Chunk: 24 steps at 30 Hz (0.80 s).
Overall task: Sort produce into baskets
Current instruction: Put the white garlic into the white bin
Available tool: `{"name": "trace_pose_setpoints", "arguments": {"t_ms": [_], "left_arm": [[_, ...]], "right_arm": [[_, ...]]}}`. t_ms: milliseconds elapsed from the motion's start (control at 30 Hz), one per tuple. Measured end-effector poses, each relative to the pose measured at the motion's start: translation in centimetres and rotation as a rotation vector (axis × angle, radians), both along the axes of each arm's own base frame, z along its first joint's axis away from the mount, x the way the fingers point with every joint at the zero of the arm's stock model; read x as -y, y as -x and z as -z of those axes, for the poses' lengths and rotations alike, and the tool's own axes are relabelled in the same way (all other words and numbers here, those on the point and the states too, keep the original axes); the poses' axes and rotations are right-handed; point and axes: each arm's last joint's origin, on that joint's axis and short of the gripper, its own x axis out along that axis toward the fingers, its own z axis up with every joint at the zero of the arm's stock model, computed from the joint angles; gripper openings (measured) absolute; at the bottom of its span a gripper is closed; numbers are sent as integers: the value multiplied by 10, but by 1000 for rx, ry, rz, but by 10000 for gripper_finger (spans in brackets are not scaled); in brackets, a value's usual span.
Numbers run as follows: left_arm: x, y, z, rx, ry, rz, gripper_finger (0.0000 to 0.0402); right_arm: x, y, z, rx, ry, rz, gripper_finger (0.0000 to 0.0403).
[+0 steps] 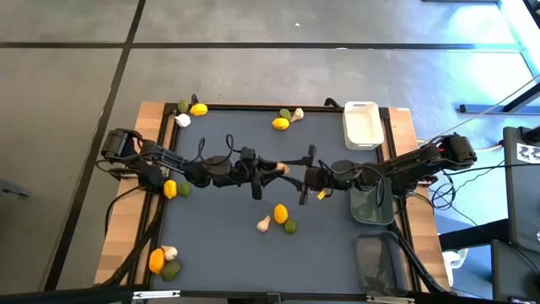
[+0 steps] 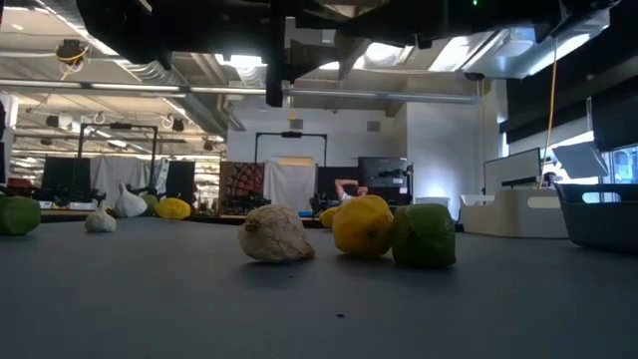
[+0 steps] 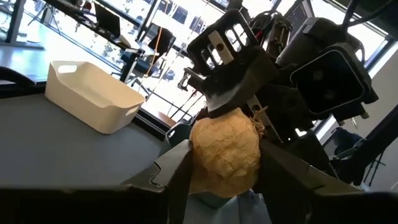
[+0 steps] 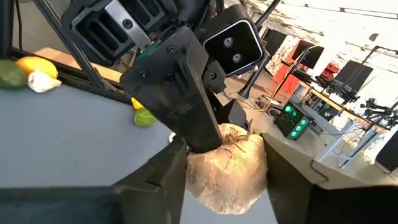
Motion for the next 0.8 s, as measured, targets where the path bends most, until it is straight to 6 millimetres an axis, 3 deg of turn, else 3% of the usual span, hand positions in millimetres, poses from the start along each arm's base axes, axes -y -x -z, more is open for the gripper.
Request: {"name": "trace_pose_setpoints", "arguments": {"t_ms": [133,533,667,800], "left_arm": [[0,0,0,4,1,-2,182],[-1,2,-4,-22,-59,-4,231],[-5,8,-3,-148,-71,-7,229],[-4,12,11,-328,-92,-4,224]], "right_arm": [[0,0,0,-5,8,7,151],[2,3,0,-30,33,41,148],[6,12,-7,-59,46,135,147],[12,26,-15,-101,63,256,147]]}}
